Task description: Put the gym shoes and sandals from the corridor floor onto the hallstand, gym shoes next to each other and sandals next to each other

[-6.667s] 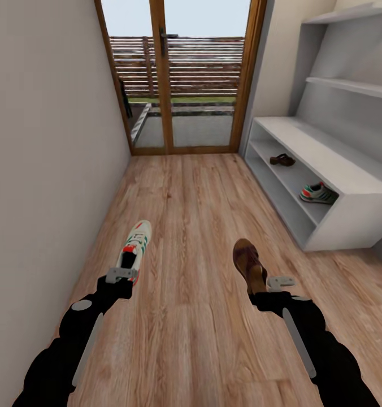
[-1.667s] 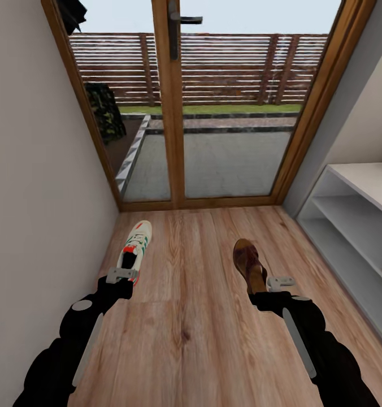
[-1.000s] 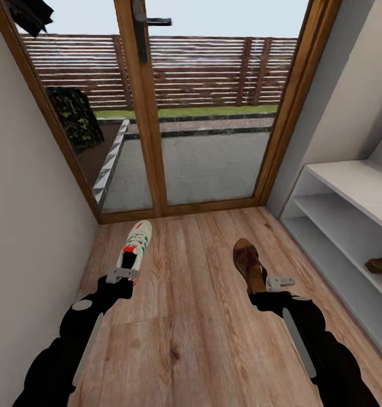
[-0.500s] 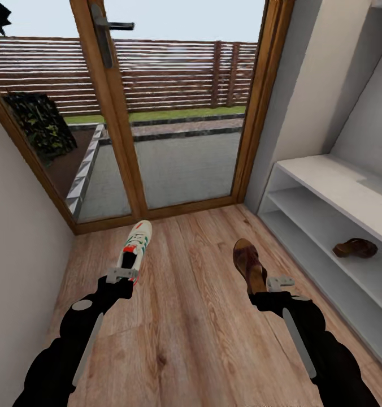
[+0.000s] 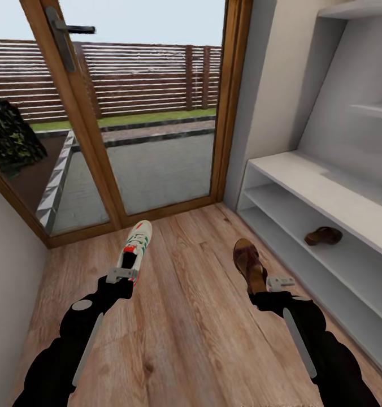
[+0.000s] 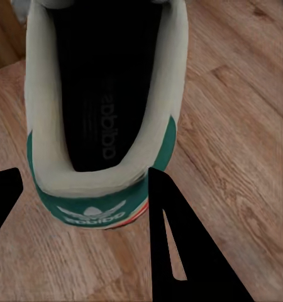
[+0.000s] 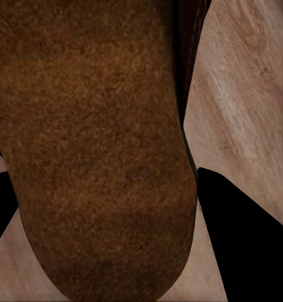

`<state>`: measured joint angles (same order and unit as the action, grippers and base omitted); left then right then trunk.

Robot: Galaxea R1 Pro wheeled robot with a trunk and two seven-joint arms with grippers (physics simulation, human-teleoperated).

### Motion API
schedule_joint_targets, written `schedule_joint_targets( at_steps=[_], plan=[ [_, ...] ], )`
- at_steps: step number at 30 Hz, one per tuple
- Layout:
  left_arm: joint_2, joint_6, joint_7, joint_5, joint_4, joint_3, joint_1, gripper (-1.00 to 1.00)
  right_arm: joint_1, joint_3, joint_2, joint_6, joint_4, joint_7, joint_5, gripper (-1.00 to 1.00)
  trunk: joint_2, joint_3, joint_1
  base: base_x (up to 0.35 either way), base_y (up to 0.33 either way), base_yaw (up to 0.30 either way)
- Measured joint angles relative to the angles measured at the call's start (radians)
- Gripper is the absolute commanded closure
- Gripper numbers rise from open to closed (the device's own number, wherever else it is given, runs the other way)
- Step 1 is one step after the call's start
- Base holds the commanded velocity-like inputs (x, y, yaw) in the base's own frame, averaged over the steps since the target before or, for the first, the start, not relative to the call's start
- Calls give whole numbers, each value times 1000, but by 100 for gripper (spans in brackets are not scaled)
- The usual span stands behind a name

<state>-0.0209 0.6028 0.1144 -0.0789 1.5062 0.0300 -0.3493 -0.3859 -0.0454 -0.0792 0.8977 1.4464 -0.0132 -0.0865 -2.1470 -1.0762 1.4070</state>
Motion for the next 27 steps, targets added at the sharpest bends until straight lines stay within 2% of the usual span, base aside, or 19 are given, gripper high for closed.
schedule_joint_targets(
  at_steps=[6, 8, 12, 14, 18, 27],
  plan=[
    [0, 0, 0, 0, 0, -1, 0, 100, 0, 2, 0, -10, 4, 2, -7, 100, 0, 5, 0, 0, 0, -258],
    [0, 0, 0, 0, 0, -1, 0, 100, 0, 3, 0, -58, 6, 2, -7, 100, 0, 6, 0, 0, 0, -259],
    [0, 0, 0, 0, 0, -1, 0, 100, 1, 3, -1, -355, 6, -4, -6, 100, 0, 9, 0, 0, 0, -264],
    [0, 0, 0, 0, 0, -1, 0, 100, 2, 3, -1, -450, 6, -5, -7, 100, 0, 10, 0, 0, 0, -266],
    [0, 0, 0, 0, 0, 0, 0, 100, 7, 4, -1, -503, 5, -6, -7, 100, 0, 13, 0, 0, 0, -267],
    [-1, 0, 5, 0, 0, -1, 0, 100, 57, 4, -1, -527, 6, -6, -7, 100, 0, 18, 0, 0, 0, -267]
  ],
)
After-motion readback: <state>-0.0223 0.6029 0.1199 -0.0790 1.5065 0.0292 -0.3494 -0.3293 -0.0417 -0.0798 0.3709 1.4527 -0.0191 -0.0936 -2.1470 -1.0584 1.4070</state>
